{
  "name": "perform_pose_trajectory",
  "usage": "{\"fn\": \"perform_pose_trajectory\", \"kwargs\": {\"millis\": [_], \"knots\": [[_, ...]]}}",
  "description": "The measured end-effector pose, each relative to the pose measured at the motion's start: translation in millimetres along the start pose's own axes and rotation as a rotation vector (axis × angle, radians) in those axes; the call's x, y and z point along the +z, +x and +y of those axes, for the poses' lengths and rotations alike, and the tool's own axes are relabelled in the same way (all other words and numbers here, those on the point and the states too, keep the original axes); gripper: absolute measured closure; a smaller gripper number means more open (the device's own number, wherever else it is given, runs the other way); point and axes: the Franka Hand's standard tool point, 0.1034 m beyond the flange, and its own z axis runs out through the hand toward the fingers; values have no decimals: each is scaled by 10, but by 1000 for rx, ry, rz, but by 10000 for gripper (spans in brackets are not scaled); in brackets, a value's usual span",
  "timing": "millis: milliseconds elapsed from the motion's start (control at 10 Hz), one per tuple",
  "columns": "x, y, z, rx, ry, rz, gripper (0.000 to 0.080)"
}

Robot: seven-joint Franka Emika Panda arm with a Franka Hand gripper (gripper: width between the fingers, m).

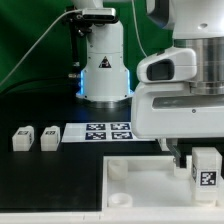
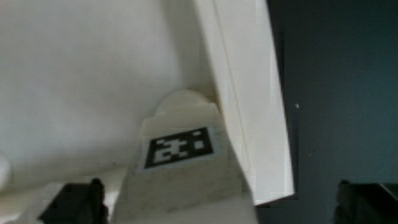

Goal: Assemble one leg

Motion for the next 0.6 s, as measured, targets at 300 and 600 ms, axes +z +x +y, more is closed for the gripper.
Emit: {"fn": "perform_pose_trajectory", "kwargs": {"millis": [300,600], "knots": [[0,0,0,18,1,0,426],[6,2,35,391,8,-4,496]]}}
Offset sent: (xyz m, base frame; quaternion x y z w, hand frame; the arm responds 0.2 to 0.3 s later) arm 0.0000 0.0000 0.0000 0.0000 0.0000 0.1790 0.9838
